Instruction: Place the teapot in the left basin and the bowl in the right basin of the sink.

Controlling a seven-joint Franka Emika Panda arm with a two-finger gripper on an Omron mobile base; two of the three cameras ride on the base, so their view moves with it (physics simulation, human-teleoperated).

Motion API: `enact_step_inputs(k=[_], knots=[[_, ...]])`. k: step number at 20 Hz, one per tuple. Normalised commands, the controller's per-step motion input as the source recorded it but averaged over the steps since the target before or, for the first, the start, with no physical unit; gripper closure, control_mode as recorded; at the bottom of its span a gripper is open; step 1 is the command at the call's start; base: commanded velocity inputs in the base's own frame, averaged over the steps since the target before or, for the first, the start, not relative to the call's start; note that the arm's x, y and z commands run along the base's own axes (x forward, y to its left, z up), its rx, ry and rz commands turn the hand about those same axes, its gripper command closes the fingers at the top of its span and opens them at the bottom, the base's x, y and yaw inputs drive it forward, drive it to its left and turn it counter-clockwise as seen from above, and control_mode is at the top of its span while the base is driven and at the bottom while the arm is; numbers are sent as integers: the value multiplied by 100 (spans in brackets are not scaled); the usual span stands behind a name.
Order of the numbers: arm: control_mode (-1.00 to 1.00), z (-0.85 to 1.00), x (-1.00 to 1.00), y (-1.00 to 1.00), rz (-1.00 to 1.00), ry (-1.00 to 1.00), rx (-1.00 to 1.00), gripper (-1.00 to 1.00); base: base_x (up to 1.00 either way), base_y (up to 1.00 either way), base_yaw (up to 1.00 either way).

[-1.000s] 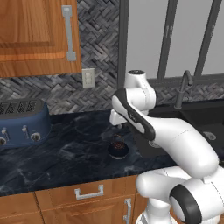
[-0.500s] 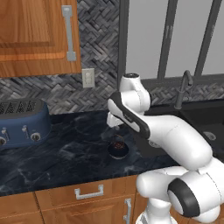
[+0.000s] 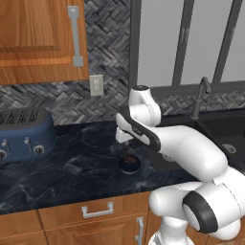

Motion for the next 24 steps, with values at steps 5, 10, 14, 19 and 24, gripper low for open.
enact_step_inputs(k=[5, 10, 14, 19, 24], knots=[[-100, -21, 8, 1, 3, 0, 0, -100, 0, 0, 0], [-100, -19, 9, 2, 3, 0, 0, -100, 0, 0, 0], [-100, -17, 12, 5, 3, -5, 0, -100, 0, 0, 0], [-100, -17, 13, 4, 3, -3, 0, -100, 0, 0, 0], [-100, -18, 14, 2, 2, 0, 0, -100, 0, 0, 0]])
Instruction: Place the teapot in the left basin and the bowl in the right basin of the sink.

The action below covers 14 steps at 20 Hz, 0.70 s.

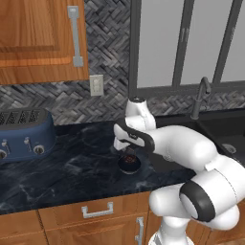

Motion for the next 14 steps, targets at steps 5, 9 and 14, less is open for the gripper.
enact_step_inputs(k=[5, 9, 14], knots=[[-100, -17, 10, 1, 2, 0, 0, -100, 0, 0, 0], [-100, -16, 10, 3, 2, 0, 0, -100, 0, 0, 0], [-100, -13, 11, 3, 1, 0, 0, -100, 0, 0, 0]])
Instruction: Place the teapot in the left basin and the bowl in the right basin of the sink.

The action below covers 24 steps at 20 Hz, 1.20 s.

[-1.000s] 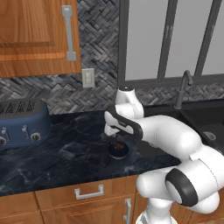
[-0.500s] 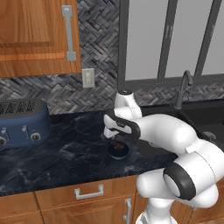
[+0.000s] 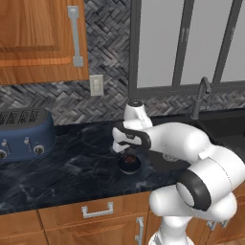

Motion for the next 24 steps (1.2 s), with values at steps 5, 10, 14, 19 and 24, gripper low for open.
enact_step_inputs(k=[5, 10, 14, 19, 24], knots=[[-100, -12, 3, 2, 0, 0, 0, -100, 0, 0, 0], [-100, -8, 0, 1, 0, -3, 0, -100, 0, 0, 0], [-100, -1, 0, 4, 0, -7, 0, -100, 0, 0, 0], [-100, 2, 0, 4, 0, -13, -1, -100, 0, 0, 0], [-100, 4, -3, 0, 0, -9, -2, -100, 0, 0, 0]])
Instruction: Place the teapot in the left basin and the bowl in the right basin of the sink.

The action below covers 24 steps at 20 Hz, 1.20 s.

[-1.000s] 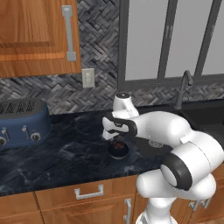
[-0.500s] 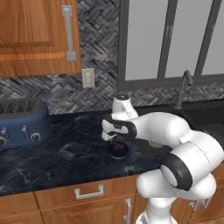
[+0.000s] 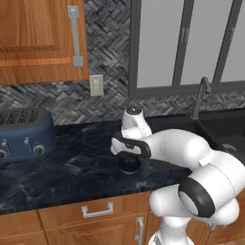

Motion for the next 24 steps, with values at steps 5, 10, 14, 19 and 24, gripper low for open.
enact_step_inputs(k=[5, 10, 14, 19, 24], knots=[[-100, 4, 0, 0, 0, -2, 0, -100, 0, 0, 0], [-100, 8, 3, 0, 0, 0, 0, -100, 0, 0, 0], [-100, 9, 1, 0, 0, 1, 0, -100, 0, 0, 0], [-100, 11, 0, 0, 0, 2, 0, -100, 0, 0, 0], [-100, 11, -2, 0, 0, 5, 0, -100, 0, 0, 0]])
